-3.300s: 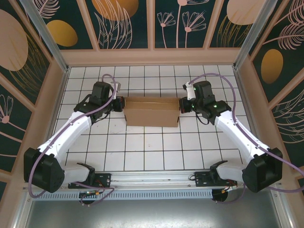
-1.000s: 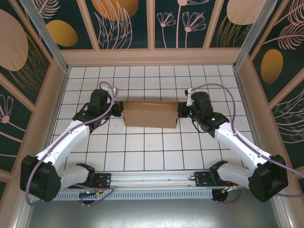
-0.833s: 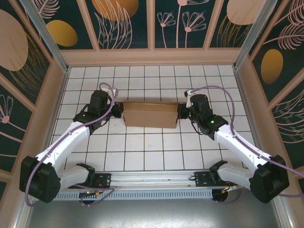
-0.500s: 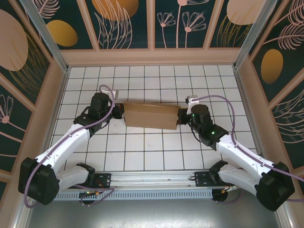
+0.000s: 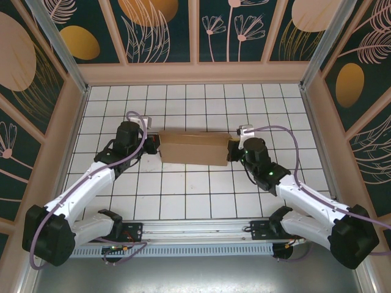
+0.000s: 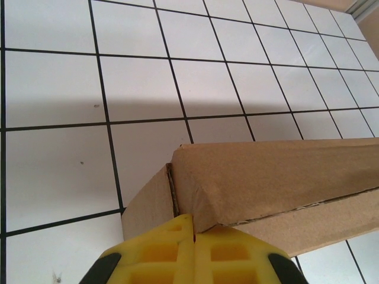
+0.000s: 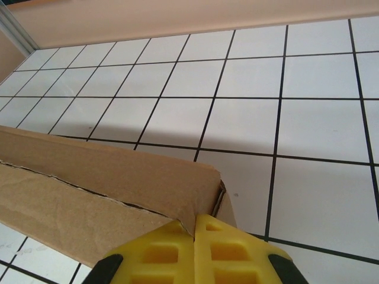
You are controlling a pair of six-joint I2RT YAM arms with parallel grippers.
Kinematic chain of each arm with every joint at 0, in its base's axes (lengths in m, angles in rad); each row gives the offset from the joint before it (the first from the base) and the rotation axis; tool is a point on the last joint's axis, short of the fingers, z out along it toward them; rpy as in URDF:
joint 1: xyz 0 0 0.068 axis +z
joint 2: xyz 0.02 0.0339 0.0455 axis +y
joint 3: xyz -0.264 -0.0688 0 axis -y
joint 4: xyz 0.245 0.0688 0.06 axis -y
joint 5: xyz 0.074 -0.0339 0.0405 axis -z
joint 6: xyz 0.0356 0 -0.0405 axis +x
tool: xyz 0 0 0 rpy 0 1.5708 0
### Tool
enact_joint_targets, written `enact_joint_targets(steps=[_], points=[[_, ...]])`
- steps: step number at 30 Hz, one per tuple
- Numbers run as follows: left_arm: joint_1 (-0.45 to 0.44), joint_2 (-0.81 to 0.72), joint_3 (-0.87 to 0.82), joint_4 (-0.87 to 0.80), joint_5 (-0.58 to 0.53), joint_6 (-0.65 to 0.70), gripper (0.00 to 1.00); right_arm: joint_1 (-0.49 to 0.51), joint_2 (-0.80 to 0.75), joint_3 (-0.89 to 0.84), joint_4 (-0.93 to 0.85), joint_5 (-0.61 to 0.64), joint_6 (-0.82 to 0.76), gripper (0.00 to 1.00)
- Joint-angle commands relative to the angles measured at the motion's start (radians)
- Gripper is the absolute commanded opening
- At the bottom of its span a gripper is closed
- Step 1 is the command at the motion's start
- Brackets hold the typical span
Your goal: Fold the paper box
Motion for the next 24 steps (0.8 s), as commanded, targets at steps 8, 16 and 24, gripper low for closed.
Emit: enact_joint_targets(steps=[8,16,24], points=[[-0.016,0.033,-0.029,-0.140,0.028,-0.006,0.00,0.031,-0.018,-0.017,-0.029,-0.062,-0.021,0.20],[-0.055,0.065,0.001,-0.175,-0.033,0.047,0.00,0.010,-0.051,0.087,-0.053,-0.154,-0.027,0.40],[-0.074,0.079,0.023,-0.193,-0.061,0.056,0.00,-0.074,-0.112,0.122,-0.122,-0.342,-0.056,0.64]])
